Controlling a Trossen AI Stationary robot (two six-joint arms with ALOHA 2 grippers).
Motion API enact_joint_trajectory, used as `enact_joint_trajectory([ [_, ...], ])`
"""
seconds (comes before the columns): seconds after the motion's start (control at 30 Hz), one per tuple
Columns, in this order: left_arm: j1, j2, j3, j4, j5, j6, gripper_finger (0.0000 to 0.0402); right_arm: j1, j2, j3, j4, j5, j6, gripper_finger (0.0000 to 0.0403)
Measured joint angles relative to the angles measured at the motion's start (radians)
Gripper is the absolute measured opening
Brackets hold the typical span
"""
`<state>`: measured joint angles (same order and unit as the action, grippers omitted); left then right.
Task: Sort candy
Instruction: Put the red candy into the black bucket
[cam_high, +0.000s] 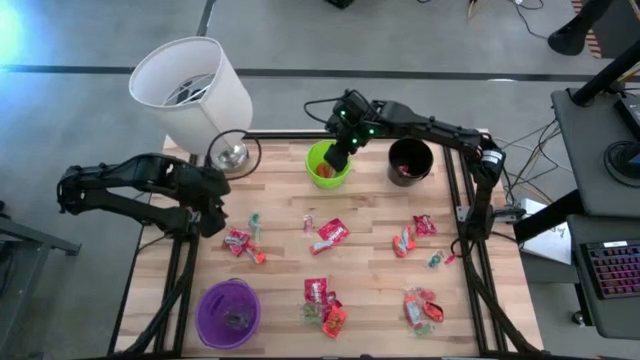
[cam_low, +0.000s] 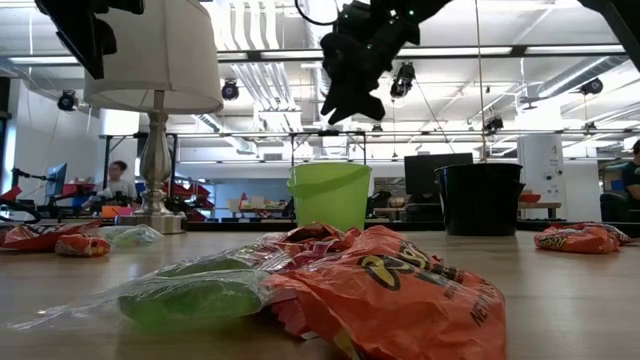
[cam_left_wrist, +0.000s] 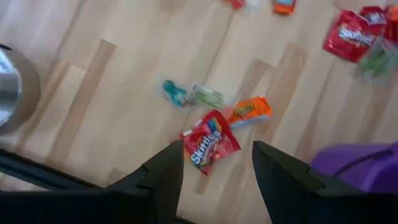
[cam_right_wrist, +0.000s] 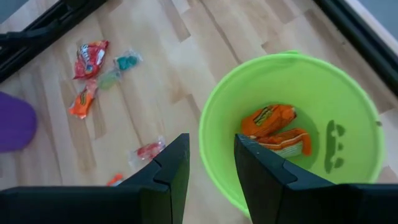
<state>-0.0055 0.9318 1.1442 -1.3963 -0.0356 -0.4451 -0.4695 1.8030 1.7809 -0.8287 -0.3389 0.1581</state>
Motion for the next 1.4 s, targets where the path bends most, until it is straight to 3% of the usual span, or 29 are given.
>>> enact_joint_trajectory([
  [0.37,0.000,0.009,-0.081,0.016,0.001,0.255,0.0185,0.049,0.000,-0.001,-0.072,0.000,0.000,0.0118],
  [0.53,0.000,0.009,-0.157,0.115,0.005,0.270,0.0185,0.072,0.000,-0.001,-0.072,0.001,0.005,0.0118],
  [0.8,0.000,0.016,-0.293,0.202,0.105,0.311,0.0185,0.109,0.000,-0.001,-0.088,0.001,0.015,0.0118],
  [1.13,0.000,0.017,-0.458,0.308,0.108,0.303,0.0185,0.136,0.000,-0.001,-0.110,0.001,0.018,0.0118],
  [1.4,0.000,0.061,-0.433,0.355,0.133,0.258,0.0184,0.136,0.000,-0.001,-0.113,0.001,0.018,0.0118],
])
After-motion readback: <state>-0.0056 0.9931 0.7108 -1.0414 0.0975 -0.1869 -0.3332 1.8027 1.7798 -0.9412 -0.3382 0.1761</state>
